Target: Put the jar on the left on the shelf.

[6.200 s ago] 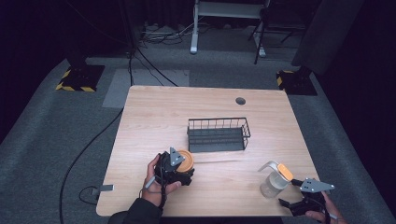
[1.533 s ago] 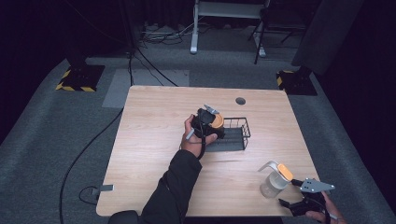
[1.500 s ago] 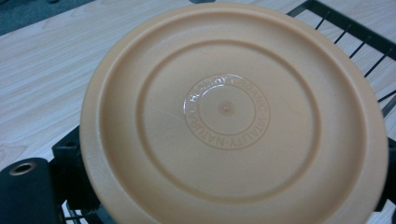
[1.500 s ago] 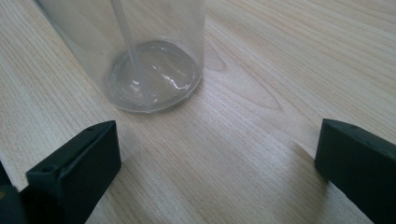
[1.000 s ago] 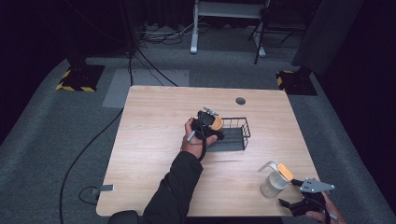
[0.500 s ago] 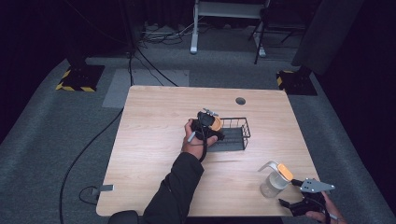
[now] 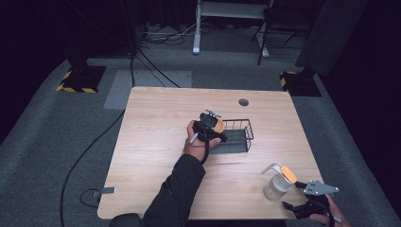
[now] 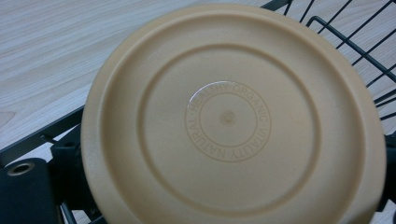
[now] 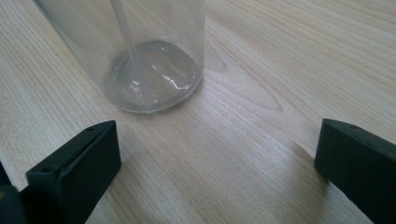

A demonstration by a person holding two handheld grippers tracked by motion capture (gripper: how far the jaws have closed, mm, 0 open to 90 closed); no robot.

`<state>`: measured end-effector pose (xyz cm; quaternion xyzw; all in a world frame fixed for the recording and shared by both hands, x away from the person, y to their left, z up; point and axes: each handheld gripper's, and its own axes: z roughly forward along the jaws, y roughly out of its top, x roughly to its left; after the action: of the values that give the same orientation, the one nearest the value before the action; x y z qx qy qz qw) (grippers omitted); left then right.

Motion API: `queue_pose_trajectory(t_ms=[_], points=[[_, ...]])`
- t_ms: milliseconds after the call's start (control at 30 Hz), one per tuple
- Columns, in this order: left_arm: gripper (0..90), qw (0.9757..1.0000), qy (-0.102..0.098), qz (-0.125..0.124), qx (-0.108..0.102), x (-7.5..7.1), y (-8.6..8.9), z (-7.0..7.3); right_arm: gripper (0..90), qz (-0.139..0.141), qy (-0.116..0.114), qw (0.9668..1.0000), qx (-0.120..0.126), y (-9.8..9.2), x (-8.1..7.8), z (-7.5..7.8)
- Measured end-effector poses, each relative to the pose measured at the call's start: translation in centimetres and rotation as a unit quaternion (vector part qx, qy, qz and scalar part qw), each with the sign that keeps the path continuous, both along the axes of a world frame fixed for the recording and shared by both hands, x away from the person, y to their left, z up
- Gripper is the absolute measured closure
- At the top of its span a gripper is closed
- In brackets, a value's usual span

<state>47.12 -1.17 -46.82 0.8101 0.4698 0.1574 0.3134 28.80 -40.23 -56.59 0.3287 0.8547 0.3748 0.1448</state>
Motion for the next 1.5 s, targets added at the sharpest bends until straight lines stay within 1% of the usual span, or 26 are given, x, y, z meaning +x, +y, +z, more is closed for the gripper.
queue_pose_trajectory(t_ms=[100,200,367,533,700,767,833,900,967,1067,1167,1200,1267,1333,1400,1500], points=[[7.0,1.0000,-0.003,-0.003,-0.003,-0.1,0.0,0.1,0.1,0.000,0.000,1.0000,0.000,0.0,0.0,0.0],[4.6,1.0000,-0.006,-0.006,0.001,-0.1,0.1,0.3,0.1,0.000,0.000,1.0000,0.000,0.0,0.0,0.0],[3.7,0.9998,-0.008,-0.015,0.002,-0.2,0.1,0.5,0.1,0.000,0.000,1.0000,0.000,0.0,0.0,0.0],[3.3,0.9995,-0.014,-0.026,0.014,-0.3,0.2,0.9,0.1,0.000,0.000,1.0000,0.000,0.0,0.0,0.0],[3.0,0.9991,-0.017,-0.034,0.017,-0.4,0.4,1.3,0.1,0.000,0.000,1.0000,0.000,0.0,0.0,0.0],[3.0,0.9989,-0.023,-0.035,0.023,-0.5,0.5,1.4,0.1,0.000,0.000,1.0000,0.000,0.0,0.0,0.0],[3.2,0.9986,-0.022,-0.041,0.025,-0.7,0.6,1.6,0.1,0.000,0.000,1.0000,0.000,0.0,0.0,0.0],[3.3,0.9983,-0.028,-0.039,0.033,-0.9,0.6,1.8,0.1,0.000,0.000,1.0000,0.000,0.0,0.0,0.0],[3.4,0.9981,-0.032,-0.039,0.034,-1.1,0.6,2.1,0.1,0.000,0.000,1.0000,0.000,0.0,0.0,0.0],[3.4,0.9972,-0.042,-0.044,0.044,-1.4,0.6,2.5,0.1,0.000,0.000,1.0000,0.000,0.0,0.0,0.0],[3.2,0.9955,-0.047,-0.050,0.066,-1.7,0.5,2.7,0.1,0.000,0.000,1.0000,0.000,0.0,0.0,0.0],[3.2,0.9950,-0.046,-0.054,0.070,-1.9,0.6,2.7,0.1,0.000,0.000,1.0000,0.000,0.0,0.0,0.0],[3.1,0.9949,-0.046,-0.056,0.070,-2.0,0.7,2.7,0.1,0.000,0.000,1.0000,0.000,0.0,0.0,0.0],[3.2,0.9944,-0.047,-0.062,0.071,-2.2,0.9,2.6,0.1,0.000,0.000,1.0000,0.000,0.0,0.0,0.0],[3.2,0.9937,-0.048,-0.066,0.077,-2.5,1.0,2.6,0.1,0.000,0.000,1.0000,0.000,0.0,0.0,0.0],[3.1,0.9931,-0.048,-0.074,0.078,-2.9,1.4,2.7,0.1,0.000,0.000,1.0000,0.000,0.0,0.0,0.0]])
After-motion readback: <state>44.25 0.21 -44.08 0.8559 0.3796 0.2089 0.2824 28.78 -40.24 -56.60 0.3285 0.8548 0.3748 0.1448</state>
